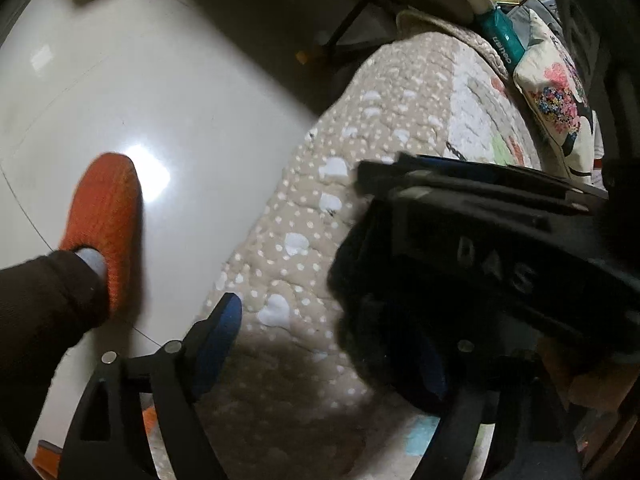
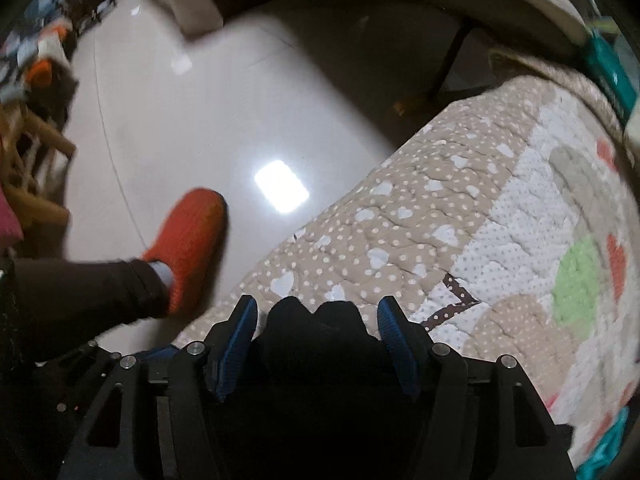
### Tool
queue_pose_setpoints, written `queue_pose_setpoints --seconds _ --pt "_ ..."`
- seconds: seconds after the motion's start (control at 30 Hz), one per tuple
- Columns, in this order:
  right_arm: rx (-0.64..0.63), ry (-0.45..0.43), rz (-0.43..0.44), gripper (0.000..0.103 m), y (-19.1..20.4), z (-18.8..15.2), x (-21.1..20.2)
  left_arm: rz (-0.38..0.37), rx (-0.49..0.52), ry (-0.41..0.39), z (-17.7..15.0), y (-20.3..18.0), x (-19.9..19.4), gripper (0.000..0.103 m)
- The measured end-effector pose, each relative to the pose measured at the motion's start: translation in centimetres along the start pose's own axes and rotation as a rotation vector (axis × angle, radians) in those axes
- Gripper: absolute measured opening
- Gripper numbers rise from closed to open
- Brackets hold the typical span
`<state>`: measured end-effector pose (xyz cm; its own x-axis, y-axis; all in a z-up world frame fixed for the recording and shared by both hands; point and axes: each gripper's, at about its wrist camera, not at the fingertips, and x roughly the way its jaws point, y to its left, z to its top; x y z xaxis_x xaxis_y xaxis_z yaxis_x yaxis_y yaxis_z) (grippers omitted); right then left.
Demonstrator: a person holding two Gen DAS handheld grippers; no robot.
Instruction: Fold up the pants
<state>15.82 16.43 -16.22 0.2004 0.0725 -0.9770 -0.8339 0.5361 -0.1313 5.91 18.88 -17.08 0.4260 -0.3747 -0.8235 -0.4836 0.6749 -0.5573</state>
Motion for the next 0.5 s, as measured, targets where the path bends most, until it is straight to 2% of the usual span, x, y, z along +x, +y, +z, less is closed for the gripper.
queue_pose_setpoints --seconds 0.03,0.07,0.1,0.13,0.33,0.5 --pt "0.001 0.006 -0.007 0.024 0.1 0.0 0.0 -0.043 -0.001 0.013 0.1 -0.1 -0.1 0.06" --pt "0.01 0.001 -0.001 0.022 0.0 -0.1 -0.1 -0.067 0.005 0.017 0.2 -0.2 -0.5 0.046" --pt "0.02 -0.007 0.008 0.018 -0.1 -0.2 -0.4 -0.092 0.021 0.014 0.3 -0.4 -1.0 0.022" --pt "0.03 -0.018 0.014 0.016 -0.3 -0.3 -0.9 -0.139 0.029 0.018 0.2 -0.6 -1.3 0.013" --pt "0.089 -0.138 0.043 0.015 -2.3 -2.3 -5.5 -0.247 0.079 0.001 -0.5 -3.3 -3.4 0.012" --pt "0.158 -0.238 0.044 0.015 -5.3 -5.5 -9.9 -0.272 0.211 -0.016 -2.1 -9.1 -4.4 0.012"
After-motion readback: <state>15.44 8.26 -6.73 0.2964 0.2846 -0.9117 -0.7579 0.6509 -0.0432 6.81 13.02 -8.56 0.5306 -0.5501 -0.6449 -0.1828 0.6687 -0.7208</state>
